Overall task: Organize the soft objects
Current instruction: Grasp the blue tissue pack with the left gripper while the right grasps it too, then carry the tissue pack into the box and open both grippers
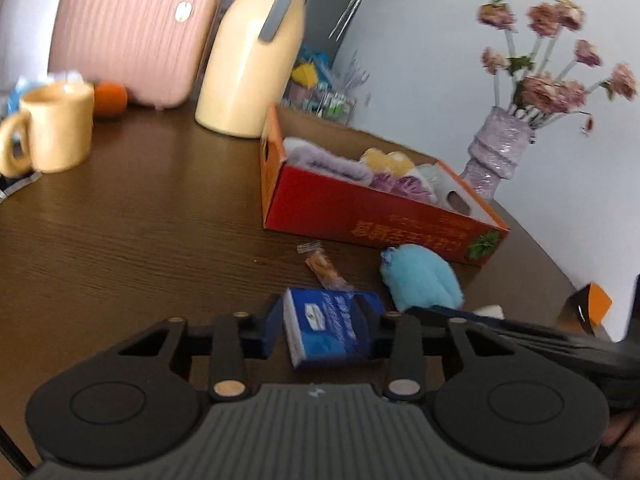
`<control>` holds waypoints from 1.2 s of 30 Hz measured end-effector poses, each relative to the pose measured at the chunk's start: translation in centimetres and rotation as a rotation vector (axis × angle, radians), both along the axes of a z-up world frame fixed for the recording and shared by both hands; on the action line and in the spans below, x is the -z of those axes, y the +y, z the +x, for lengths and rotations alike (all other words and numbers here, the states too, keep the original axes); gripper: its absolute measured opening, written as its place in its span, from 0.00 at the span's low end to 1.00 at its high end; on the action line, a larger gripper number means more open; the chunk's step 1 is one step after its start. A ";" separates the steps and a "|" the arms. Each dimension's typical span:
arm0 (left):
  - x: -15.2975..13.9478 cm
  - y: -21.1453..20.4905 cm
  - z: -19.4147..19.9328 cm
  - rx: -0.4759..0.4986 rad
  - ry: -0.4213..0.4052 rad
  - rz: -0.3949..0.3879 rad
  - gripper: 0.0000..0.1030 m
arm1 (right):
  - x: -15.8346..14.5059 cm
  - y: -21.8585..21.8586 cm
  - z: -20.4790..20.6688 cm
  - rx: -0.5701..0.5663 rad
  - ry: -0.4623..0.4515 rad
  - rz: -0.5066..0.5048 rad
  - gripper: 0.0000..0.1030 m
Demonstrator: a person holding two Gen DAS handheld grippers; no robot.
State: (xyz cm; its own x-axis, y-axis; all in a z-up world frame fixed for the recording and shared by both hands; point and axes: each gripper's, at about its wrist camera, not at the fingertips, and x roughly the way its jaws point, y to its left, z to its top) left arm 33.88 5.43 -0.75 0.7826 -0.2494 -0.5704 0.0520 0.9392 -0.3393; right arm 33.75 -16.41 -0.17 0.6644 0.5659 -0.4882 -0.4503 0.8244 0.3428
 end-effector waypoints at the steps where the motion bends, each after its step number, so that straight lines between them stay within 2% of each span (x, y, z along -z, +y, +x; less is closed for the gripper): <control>1: 0.4 0.3 0.5 0.003 0.010 -0.016 0.31 | 0.4 0.5 1.3 0.000 0.025 0.000 0.28; 3: 1.3 0.7 1.0 0.006 0.043 -0.046 0.27 | 1.6 1.4 3.4 0.006 0.077 0.007 0.21; 6: 2.1 1.3 0.7 0.027 0.029 -0.086 0.21 | 2.8 1.3 4.4 -0.016 0.126 0.066 0.20; 12: 2.6 1.9 0.9 0.019 0.035 -0.140 0.19 | 3.6 1.0 4.6 -0.042 0.125 0.109 0.16; 23: 2.0 1.3 -0.5 -0.001 0.010 -0.133 0.16 | 3.2 1.4 3.7 -0.032 0.075 0.073 0.15; 31: -0.3 -1.7 -8.3 0.035 -0.040 -0.165 0.16 | 0.4 -1.1 -5.1 0.019 -0.007 0.064 0.14; 36: -1.9 -3.6 -9.2 0.086 -0.075 -0.171 0.16 | -0.7 -3.9 -8.4 0.057 -0.035 0.082 0.14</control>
State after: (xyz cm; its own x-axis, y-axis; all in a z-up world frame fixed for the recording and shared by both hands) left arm 24.72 1.84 1.12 0.7926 -0.4054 -0.4554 0.1606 0.8593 -0.4855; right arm 25.37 -20.26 0.51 0.7128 0.5638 -0.4172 -0.4163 0.8188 0.3952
